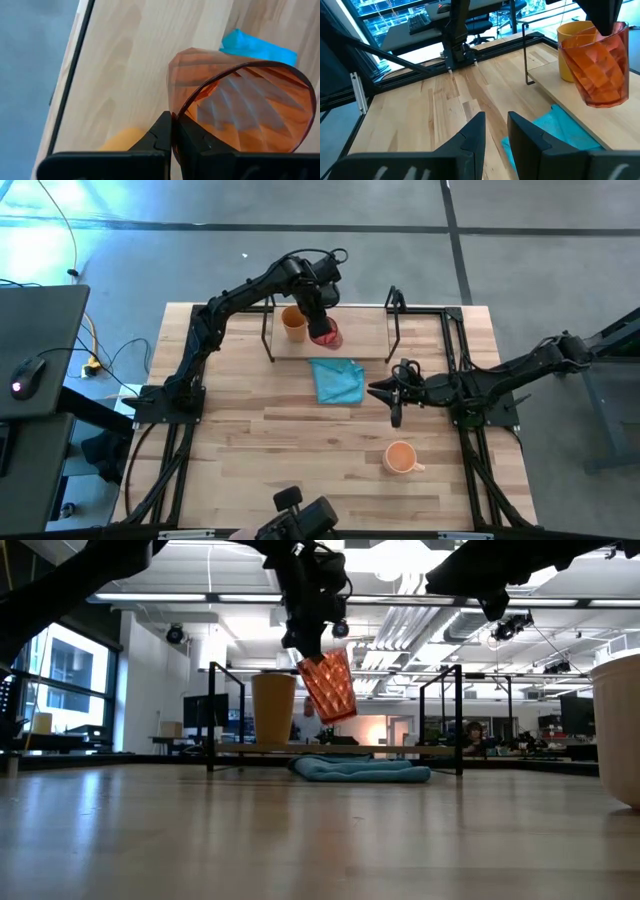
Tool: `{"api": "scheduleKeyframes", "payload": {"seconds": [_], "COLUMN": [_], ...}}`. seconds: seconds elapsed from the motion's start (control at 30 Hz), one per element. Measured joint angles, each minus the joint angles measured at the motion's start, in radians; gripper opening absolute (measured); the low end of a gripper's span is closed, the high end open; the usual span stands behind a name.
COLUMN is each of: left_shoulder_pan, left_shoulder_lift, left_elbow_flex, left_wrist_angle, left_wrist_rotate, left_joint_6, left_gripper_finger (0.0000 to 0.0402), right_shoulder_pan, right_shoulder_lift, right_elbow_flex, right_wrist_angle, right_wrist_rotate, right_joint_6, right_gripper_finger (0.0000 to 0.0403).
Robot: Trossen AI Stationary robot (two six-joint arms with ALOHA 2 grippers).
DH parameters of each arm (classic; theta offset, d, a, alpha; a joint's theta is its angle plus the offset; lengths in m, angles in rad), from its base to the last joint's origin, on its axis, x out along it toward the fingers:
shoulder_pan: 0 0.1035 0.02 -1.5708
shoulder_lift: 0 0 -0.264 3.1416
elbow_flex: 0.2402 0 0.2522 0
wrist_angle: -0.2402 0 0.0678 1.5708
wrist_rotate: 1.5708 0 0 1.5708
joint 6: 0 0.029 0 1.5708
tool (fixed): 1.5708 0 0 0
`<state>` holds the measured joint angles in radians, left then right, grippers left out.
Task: Stack small to large cups/mugs on shelf
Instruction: Put the orange cup on the shelf
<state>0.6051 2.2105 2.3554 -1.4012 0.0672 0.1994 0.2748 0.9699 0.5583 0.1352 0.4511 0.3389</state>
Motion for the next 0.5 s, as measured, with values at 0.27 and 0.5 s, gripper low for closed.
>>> {"api": "scheduleKeyframes", "payload": {"seconds": [0.27, 0.5], "left_shoulder_pan": [-0.020, -0.024], "left_shoulder_lift": [0.000, 0.000], "left_elbow_flex": [0.000, 0.000], "left_wrist_angle": [-0.013, -0.014], "left_wrist_rotate": [-0.052, -0.079], "left_joint_6": [0.060, 0.109], "left_gripper_finger": [0.0000, 0.0000], "right_shoulder_pan": [-0.022, -0.027], "right_shoulder_lift": [0.000, 0.000], "right_elbow_flex": [0.000, 0.000], "right_wrist_angle": [0.002, 0.005], "right_wrist_rotate": [-0.008, -0.014], "right_joint_6": [0.000, 0.025], "right_gripper_finger": [0.0071, 0.0071]}}
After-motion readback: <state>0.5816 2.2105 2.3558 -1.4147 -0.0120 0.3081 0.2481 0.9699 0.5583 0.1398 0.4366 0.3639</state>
